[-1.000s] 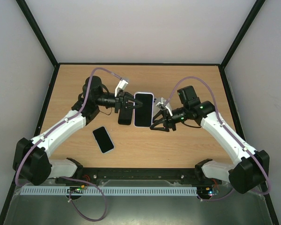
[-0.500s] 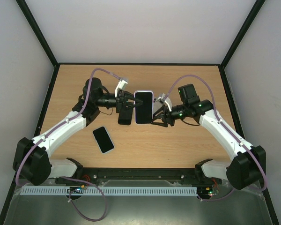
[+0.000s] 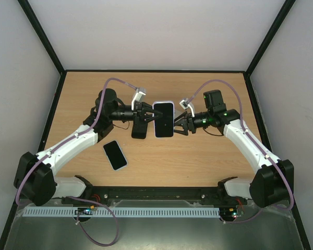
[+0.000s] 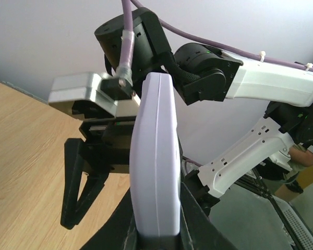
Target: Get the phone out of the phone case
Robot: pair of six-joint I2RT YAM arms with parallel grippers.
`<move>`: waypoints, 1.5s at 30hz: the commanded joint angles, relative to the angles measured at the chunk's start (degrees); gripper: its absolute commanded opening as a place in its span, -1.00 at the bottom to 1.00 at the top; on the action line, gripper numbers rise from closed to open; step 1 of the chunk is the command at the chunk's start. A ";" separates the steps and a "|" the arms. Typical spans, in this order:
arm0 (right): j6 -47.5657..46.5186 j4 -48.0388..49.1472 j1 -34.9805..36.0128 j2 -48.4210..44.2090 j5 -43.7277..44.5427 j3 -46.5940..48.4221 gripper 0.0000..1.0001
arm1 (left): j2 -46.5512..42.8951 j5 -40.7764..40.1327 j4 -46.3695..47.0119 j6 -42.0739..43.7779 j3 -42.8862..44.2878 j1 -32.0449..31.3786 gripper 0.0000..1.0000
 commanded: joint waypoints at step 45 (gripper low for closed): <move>22.11 -11.97 -17.64 4.10 48.24 -3.02 -0.96 | 32.19 -66.35 1.16 12.18 12.74 -27.85 0.35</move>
